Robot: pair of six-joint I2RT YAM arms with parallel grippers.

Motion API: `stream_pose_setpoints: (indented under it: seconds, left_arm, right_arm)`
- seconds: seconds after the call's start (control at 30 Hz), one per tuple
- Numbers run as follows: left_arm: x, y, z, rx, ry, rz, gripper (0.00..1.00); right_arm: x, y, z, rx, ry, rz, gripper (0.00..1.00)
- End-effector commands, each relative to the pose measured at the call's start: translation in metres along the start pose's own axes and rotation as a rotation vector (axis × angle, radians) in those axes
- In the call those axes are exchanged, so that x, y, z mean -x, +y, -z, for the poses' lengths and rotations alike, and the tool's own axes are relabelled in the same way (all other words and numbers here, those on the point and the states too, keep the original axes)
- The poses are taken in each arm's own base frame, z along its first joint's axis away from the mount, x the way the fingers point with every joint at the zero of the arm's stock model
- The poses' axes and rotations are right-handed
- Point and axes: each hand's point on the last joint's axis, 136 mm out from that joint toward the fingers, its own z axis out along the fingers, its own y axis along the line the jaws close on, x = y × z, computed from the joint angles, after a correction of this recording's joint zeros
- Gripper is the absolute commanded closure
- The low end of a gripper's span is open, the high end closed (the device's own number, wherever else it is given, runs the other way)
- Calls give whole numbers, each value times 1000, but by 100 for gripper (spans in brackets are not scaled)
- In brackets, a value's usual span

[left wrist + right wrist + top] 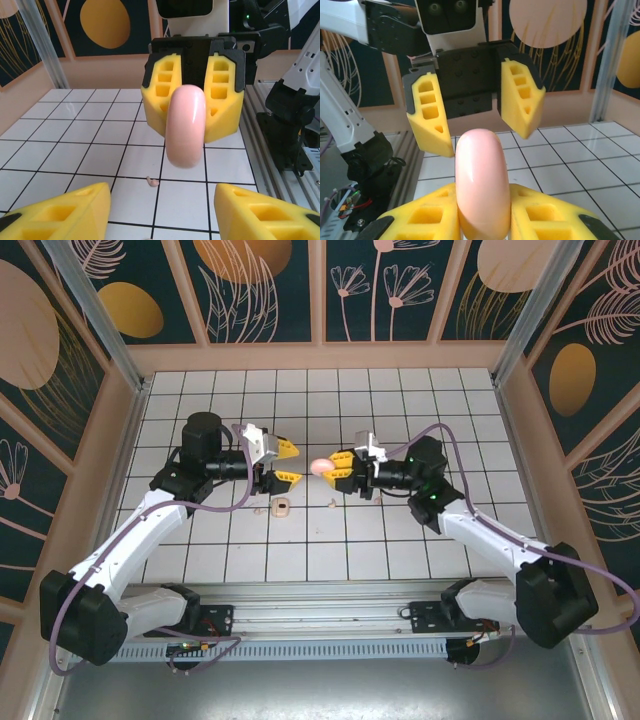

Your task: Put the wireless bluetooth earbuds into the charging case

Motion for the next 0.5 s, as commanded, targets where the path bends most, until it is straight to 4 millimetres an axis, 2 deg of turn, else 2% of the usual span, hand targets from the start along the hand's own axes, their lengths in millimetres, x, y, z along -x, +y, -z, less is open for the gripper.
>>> stream_pose_setpoints:
  seconds: [0.0,0.2,0.47]
  left_arm:
    - [4,-8,0,-38,-26,-13,43]
    - [5,-9,-1,-49,-27,-12,45]
    - [4,-9,-1,-52,-28,-13,52]
  right_arm:
    - [22,3,-11,37,-54,53,75]
    - [24,1,-22,58,-61,76,75]
    - [25,-3,-28,78,-63,83,75]
